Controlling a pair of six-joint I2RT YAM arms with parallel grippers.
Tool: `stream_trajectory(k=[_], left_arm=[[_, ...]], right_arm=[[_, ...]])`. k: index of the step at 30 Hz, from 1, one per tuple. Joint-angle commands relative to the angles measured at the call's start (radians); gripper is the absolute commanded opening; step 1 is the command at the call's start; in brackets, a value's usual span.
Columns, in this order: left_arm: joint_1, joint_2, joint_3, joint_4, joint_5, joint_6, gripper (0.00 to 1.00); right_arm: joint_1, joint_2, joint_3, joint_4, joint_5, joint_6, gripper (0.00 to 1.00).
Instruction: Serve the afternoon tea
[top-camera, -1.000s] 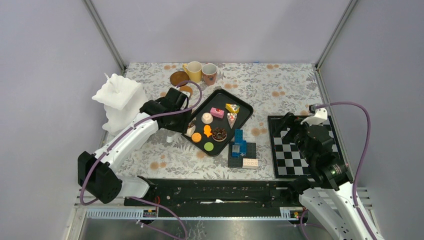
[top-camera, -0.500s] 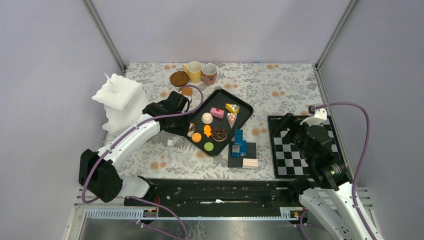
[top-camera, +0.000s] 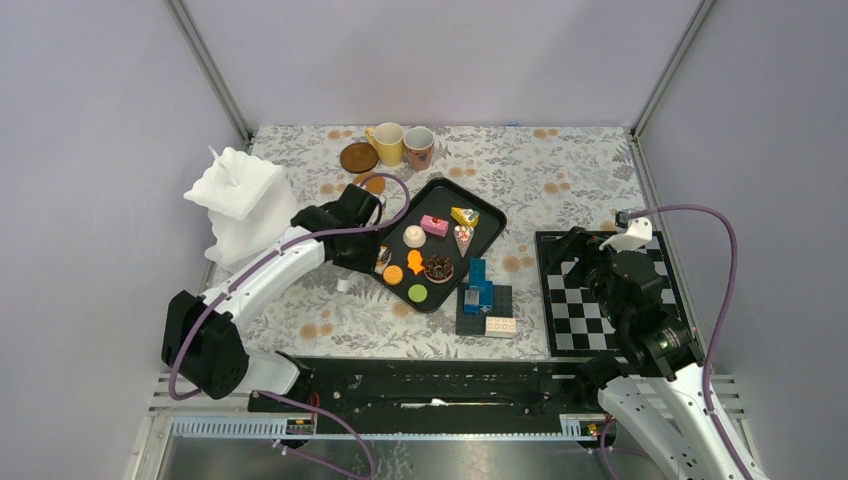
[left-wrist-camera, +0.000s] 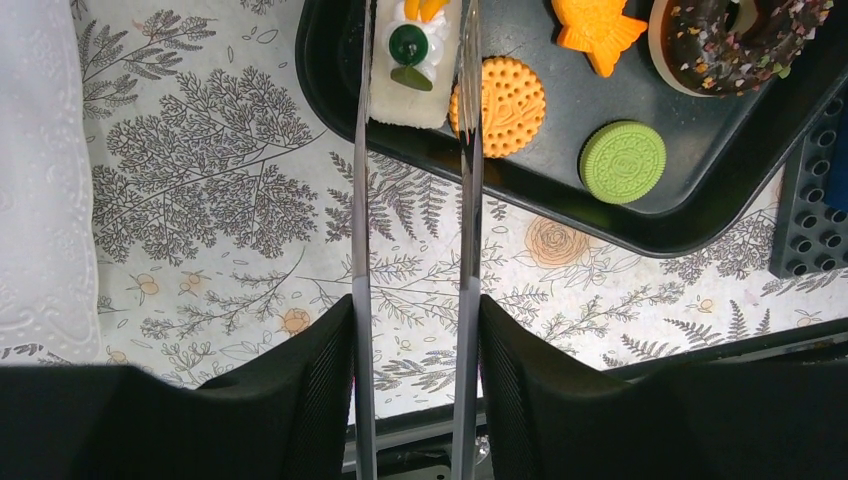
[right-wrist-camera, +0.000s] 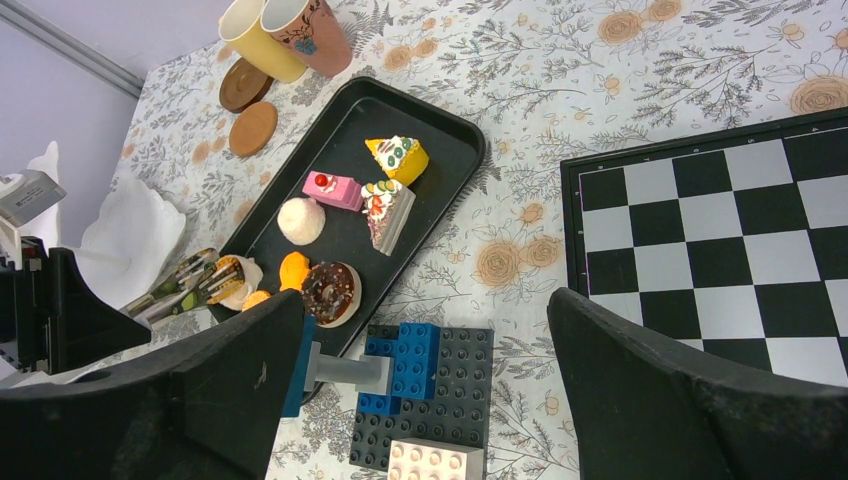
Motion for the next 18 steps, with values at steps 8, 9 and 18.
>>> stream_trajectory(k=[8, 9, 18], left_arm=[[0.005, 0.009, -0.004, 0.051, 0.013, 0.006, 0.41], [0.005, 0.011, -0.005, 0.051, 0.014, 0.006, 0.41], [0.005, 0.008, 0.011, 0.047, 0.007, -0.007, 0.32]], right_arm=[[0.007, -0.008, -0.007, 0.046, -0.016, 0.010, 0.98], [0.008, -0.007, -0.006, 0.046, -0.017, 0.010, 0.98], [0.007, -0.005, -0.006, 0.046, -0.016, 0.009, 0.98]])
